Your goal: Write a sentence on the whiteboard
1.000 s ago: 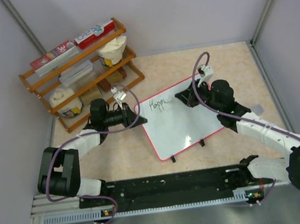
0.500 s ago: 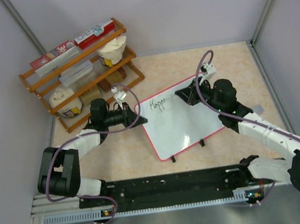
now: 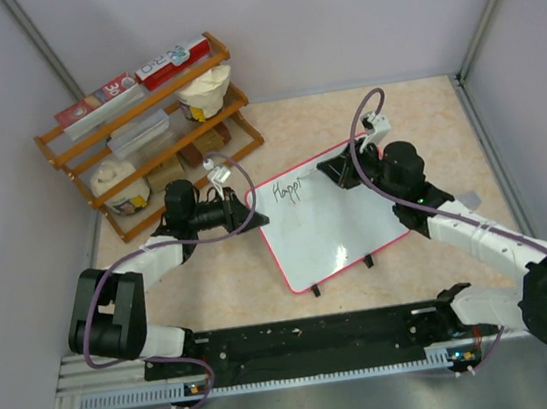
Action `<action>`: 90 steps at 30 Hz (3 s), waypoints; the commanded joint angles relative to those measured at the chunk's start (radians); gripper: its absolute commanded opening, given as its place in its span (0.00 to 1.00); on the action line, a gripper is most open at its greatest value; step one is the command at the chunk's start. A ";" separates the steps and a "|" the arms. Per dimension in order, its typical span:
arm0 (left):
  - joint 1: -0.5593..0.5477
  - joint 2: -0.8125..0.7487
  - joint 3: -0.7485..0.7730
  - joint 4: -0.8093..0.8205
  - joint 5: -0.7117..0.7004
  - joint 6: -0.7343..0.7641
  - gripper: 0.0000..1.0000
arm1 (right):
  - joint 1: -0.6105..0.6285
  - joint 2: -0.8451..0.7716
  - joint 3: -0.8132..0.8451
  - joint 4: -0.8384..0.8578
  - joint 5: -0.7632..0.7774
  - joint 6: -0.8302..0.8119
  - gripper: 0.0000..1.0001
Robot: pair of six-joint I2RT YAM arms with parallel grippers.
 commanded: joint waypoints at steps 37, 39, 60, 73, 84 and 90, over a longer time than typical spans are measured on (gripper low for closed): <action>-0.023 0.005 -0.001 -0.041 -0.060 0.138 0.00 | -0.010 -0.029 -0.032 -0.006 0.052 -0.031 0.00; -0.023 0.005 -0.001 -0.041 -0.060 0.138 0.00 | -0.010 -0.029 -0.037 -0.011 0.051 -0.034 0.00; -0.023 0.005 -0.001 -0.043 -0.059 0.138 0.00 | -0.010 -0.056 -0.075 -0.015 0.035 -0.025 0.00; -0.024 0.005 -0.001 -0.040 -0.057 0.138 0.00 | -0.010 -0.015 -0.003 -0.008 0.075 -0.008 0.00; -0.026 0.007 0.001 -0.040 -0.057 0.138 0.00 | -0.025 -0.019 0.003 -0.011 0.094 0.004 0.00; -0.026 0.008 -0.001 -0.040 -0.056 0.138 0.00 | -0.036 -0.025 -0.008 -0.008 0.106 0.016 0.00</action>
